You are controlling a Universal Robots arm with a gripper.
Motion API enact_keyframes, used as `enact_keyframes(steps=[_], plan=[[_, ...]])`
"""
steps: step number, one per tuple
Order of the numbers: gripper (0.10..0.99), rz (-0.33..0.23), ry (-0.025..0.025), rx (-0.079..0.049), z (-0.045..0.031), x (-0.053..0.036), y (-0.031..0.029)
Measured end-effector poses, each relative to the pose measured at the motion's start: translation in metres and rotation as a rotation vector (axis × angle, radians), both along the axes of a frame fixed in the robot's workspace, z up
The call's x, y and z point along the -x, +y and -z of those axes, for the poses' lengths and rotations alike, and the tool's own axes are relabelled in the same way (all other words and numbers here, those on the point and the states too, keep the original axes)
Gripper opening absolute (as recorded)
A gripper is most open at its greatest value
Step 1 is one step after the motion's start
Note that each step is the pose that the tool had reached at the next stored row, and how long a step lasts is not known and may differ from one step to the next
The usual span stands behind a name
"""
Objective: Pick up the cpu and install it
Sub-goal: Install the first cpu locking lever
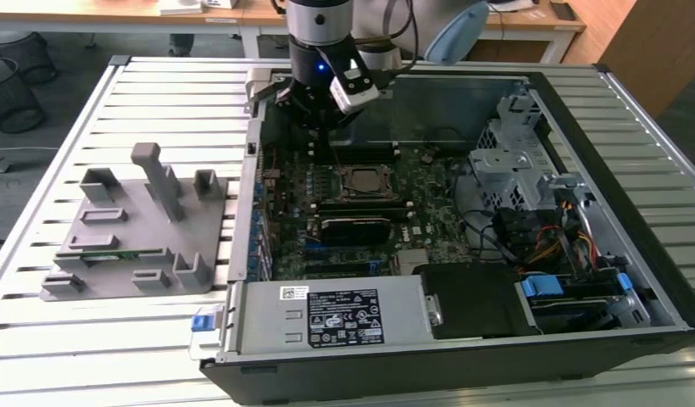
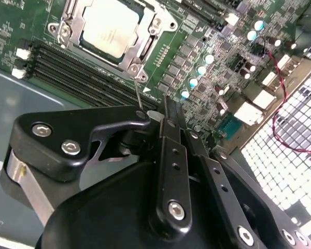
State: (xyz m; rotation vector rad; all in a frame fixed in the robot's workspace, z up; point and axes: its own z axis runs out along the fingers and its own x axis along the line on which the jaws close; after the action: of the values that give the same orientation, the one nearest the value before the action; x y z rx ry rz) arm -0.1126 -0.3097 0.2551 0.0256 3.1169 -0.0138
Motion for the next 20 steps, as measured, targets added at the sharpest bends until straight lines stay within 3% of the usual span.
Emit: enact_keyframes(steps=[7, 13, 20], plan=[[0.106, -0.011, 0.0, 0.0, 0.0003, 0.0, 0.006], [0.106, -0.025, 0.0001, 0.0, 0.0004, -0.0012, 0.0072], [0.106, -0.033, 0.0, 0.0, 0.0006, -0.014, 0.0071]])
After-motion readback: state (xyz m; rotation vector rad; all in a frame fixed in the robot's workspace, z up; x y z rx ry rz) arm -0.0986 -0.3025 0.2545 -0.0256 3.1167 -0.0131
